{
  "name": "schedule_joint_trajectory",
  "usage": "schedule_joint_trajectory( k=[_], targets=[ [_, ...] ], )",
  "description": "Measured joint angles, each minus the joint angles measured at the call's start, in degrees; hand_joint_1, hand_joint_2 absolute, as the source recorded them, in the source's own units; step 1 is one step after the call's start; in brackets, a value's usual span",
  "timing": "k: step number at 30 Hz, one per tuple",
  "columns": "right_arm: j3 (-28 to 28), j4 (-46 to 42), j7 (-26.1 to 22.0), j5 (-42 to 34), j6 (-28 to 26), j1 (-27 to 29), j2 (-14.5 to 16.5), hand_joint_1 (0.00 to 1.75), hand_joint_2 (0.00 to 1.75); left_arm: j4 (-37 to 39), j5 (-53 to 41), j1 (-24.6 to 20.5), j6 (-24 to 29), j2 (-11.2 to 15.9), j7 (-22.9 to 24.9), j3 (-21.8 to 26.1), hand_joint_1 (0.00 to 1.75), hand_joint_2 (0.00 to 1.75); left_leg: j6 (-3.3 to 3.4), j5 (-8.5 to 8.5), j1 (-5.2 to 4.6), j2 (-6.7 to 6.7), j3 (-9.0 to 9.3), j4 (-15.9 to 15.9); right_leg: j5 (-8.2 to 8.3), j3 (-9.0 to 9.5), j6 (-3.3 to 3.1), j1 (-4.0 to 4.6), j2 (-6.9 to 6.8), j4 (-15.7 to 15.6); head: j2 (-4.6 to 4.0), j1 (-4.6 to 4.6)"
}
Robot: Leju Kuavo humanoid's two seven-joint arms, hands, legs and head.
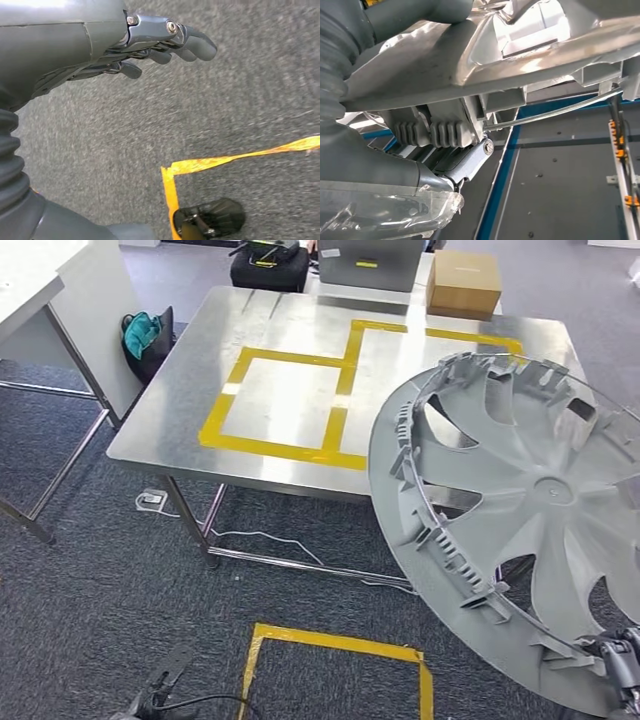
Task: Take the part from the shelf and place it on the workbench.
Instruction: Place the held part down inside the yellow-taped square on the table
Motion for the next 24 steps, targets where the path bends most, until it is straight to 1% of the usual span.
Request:
schedule_joint_trajectory(
  k=[1, 2, 3, 5, 6, 7, 8, 9, 10, 11, 12, 13, 14, 15, 16, 17, 18, 19, 20, 21, 22, 23, 24],
  targets=[
    [-0.01, 0.01, -0.03, -0.01, 0.0, -0.02, 0.0, 1.75, 1.75, 0.01, 0.02, -0.03, 0.0, -0.02, 0.0, 0.0, 0.0, 1.75, -0.12, -0.58, -0.1, 0.35, 0.74, 0.02, 2.82, 0.89, -0.48, 0.26, -0.56, -3.29, 0.0, -0.05],
    [-0.02, 0.01, -0.12, 0.0, 0.0, -0.05, 0.0, 1.75, 1.75, 0.01, 0.04, -0.09, 0.0, -0.03, 0.0, 0.0, 0.0, 1.75, -0.36, -1.1, -0.16, 0.59, 1.3, 0.0, 4.5, 1.63, -0.88, 0.54, -1.04, -5.9, 0.0, -0.09],
    [-0.04, 0.01, -0.26, 0.01, 0.0, -0.05, 0.0, 1.75, 1.75, 0.01, 0.06, -0.14, 0.0, -0.05, 0.0, -0.01, 0.0, 1.75, -0.69, -1.56, -0.2, 0.86, 1.7, -0.15, 5.39, 2.04, -1.25, 0.79, -1.36, -7.44, 0.0, -0.13],
    [-0.09, 0.02, -0.56, 0.03, 0.0, -0.02, -0.01, 1.75, 1.75, 0.01, 0.08, -0.21, 0.0, -0.09, 0.01, -0.02, 0.0, 1.75, -1.48, -1.71, -0.2, 1.13, 2.45, 0.0, 5.13, 2.58, -1.81, 0.87, -0.98, -8.39, 0.0, -0.15],
    [-0.11, 0.02, -0.67, 0.04, 0.0, 0.04, 0.0, 1.75, 1.75, 0.01, 0.08, -0.23, 0.0, -0.08, 0.01, -0.02, 0.0, 1.75, -1.83, -1.8, -0.17, 1.04, 2.78, 0.22, 5.59, 3.24, -2.08, 0.71, -0.63, -8.81, 0.01, -0.19],
    [-0.11, 0.02, -0.72, 0.04, -0.01, 0.05, 0.0, 1.75, 1.75, 0.01, 0.09, -0.26, 0.02, -0.06, 0.01, -0.03, 0.0, 1.75, -2.11, -1.89, -0.13, 0.55, 2.74, 1.12, 5.93, 3.97, -2.29, 0.48, -0.33, -9.16, 0.01, -0.26],
    [-0.11, 0.02, -0.75, 0.04, -0.01, -0.03, 0.0, 1.75, 1.75, 0.01, 0.11, -0.32, 0.04, -0.03, 0.01, -0.03, 0.0, 1.75, -2.38, -2.45, -0.09, -0.16, 1.9, 2.77, 6.09, 4.64, -2.42, 0.22, -0.1, -9.39, 0.01, -0.38],
    [-0.1, 0.02, -0.78, 0.04, -0.01, -0.13, 0.0, 1.75, 1.75, 0.01, 0.14, -0.33, 0.07, -0.01, 0.01, -0.04, 0.0, 1.75, -2.61, -3.36, -0.01, -0.94, 0.25, 5.43, 6.17, 5.14, -2.48, 0.01, 0.12, -9.55, 0.01, -0.57],
    [-0.09, 0.03, -0.79, 0.04, -0.02, -0.24, -0.01, 1.75, 1.75, 0.01, 0.17, -0.26, 0.09, 0.0, 0.01, -0.04, 0.0, 1.75, -2.84, -4.6, 0.05, -1.59, -2.01, 8.72, 5.98, 5.36, -2.55, -0.14, 0.36, -9.59, -0.01, -0.72],
    [-0.09, 0.07, -0.79, 0.04, -0.01, -0.32, -0.01, 1.75, 1.75, 0.01, 0.21, -0.13, 0.09, 0.01, 0.01, -0.04, 0.0, 1.75, -3.05, -6.1, 0.13, -1.92, -4.46, 11.87, 5.69, 5.56, -2.58, -0.27, 0.69, -9.62, 0.0, -0.85],
    [-0.09, 0.1, -0.79, 0.04, -0.01, -0.33, -0.01, 1.75, 1.75, 0.01, 0.23, 0.02, 0.09, 0.03, 0.01, -0.04, 0.0, 1.75, -3.21, -7.23, 0.22, -2.04, -6.44, 13.86, 5.35, 5.83, -2.52, -0.38, 1.06, -9.62, 0.0, -0.9],
    [-0.09, 0.15, -0.79, 0.04, -0.01, -0.31, -0.01, 1.75, 1.75, 0.01, 0.27, 0.14, 0.1, 0.07, 0.01, -0.04, 0.0, 1.75, -3.35, -7.55, 0.32, -2.09, -7.69, 14.33, 4.93, 6.24, -2.39, -0.51, 1.42, -9.62, 0.0, -0.9],
    [-0.09, 0.2, -0.79, 0.04, 0.0, -0.31, -0.01, 1.75, 1.75, 0.01, 0.33, 0.2, 0.1, 0.13, 0.01, -0.04, 0.0, 1.75, -3.5, -6.61, 0.44, -2.11, -8.04, 13.03, 4.44, 6.83, -2.18, -0.67, 1.72, -9.62, 0.0, -0.91],
    [-0.09, 0.24, -0.79, 0.04, 0.0, -0.31, -0.01, 1.75, 1.75, 0.01, 0.4, 0.22, 0.11, 0.2, 0.01, -0.04, 0.0, 1.75, -3.68, -4.29, 0.6, -2.12, -7.58, 10.25, 3.89, 7.5, -1.9, -0.82, 1.96, -9.62, 0.0, -0.9],
    [-0.09, 0.27, -0.79, 0.04, 0.0, -0.32, -0.01, 1.75, 1.75, 0.01, 0.46, 0.23, 0.11, 0.25, 0.01, -0.04, 0.0, 1.75, -3.94, -1.11, 0.83, -2.14, -6.86, 6.72, 3.27, 8.08, -1.49, -0.89, 2.14, -9.58, 0.0, -1.0],
    [-0.09, 0.3, -0.79, 0.04, 0.0, -0.31, -0.01, 1.75, 1.75, 0.02, 0.52, 0.21, 0.13, 0.28, 0.01, -0.04, 0.0, 1.75, -3.9, 1.15, 1.0, -2.06, -6.16, 3.78, 2.61, 8.64, -1.07, -0.91, 2.32, -9.48, 0.0, -1.15],
    [-0.08, 0.31, -0.78, 0.05, 0.0, -0.3, -0.01, 1.75, 1.75, 0.02, 0.56, 0.19, 0.17, 0.28, 0.01, -0.04, 0.0, 1.75, -3.68, 2.67, 1.06, -2.04, -5.67, 1.82, 1.92, 8.9, -0.62, -0.87, 2.44, -9.55, 0.0, -1.27],
    [-0.07, 0.32, -0.78, 0.07, 0.0, -0.27, -0.01, 1.75, 1.75, 0.03, 0.59, 0.19, 0.25, 0.26, 0.01, -0.04, 0.0, 1.75, -3.22, 3.17, 1.08, -2.03, -5.49, 0.85, 1.59, 9.3, -0.14, -0.8, 2.52, -9.46, 0.0, -1.4],
    [-0.05, 0.34, -0.75, 0.09, 0.0, -0.21, -0.01, 1.75, 1.75, 0.03, 0.62, 0.16, 0.31, 0.25, 0.01, -0.04, 0.0, 1.75, -2.54, 2.67, 1.01, -2.03, -5.32, 0.78, 1.36, 9.82, 0.22, -0.78, 2.53, -9.58, 0.0, -1.42],
    [-0.03, 0.35, -0.75, 0.11, 0.0, -0.18, -0.02, 1.75, 1.75, 0.03, 0.63, 0.16, 0.37, 0.22, 0.01, -0.04, 0.0, 1.75, -1.96, 2.79, 1.0, -2.17, -4.99, 0.68, 1.19, 10.14, 0.57, -0.81, 2.37, -9.76, 0.0, -1.38],
    [-0.03, 0.36, -0.79, 0.12, 0.0, -0.17, -0.04, 1.75, 1.75, 0.03, 0.65, 0.14, 0.39, 0.23, 0.01, -0.04, 0.0, 1.75, -1.42, 2.77, 1.05, -2.24, -4.57, 0.58, 1.12, 10.42, 0.84, -0.83, 2.0, -9.3, 0.0, -1.34],
    [-0.04, 0.36, -0.91, 0.11, 0.0, -0.21, -0.06, 1.75, 1.75, 0.03, 0.66, 0.09, 0.4, 0.26, 0.01, -0.04, 0.0, 1.75, -0.96, 2.65, 1.04, -2.3, -4.08, 0.58, 0.65, 9.81, 1.01, -0.84, 1.54, -8.0, 0.0, -1.22],
    [-0.05, 0.36, -1.09, 0.11, 0.0, -0.29, -0.08, 1.75, 1.75, 0.03, 0.68, 0.06, 0.4, 0.28, 0.01, -0.04, 0.0, 1.75, -0.6, 2.51, 1.02, -2.34, -3.61, 0.57, -0.08, 8.28, 1.18, -0.86, 1.11, -5.36, 0.0, -1.1]
  ],
)
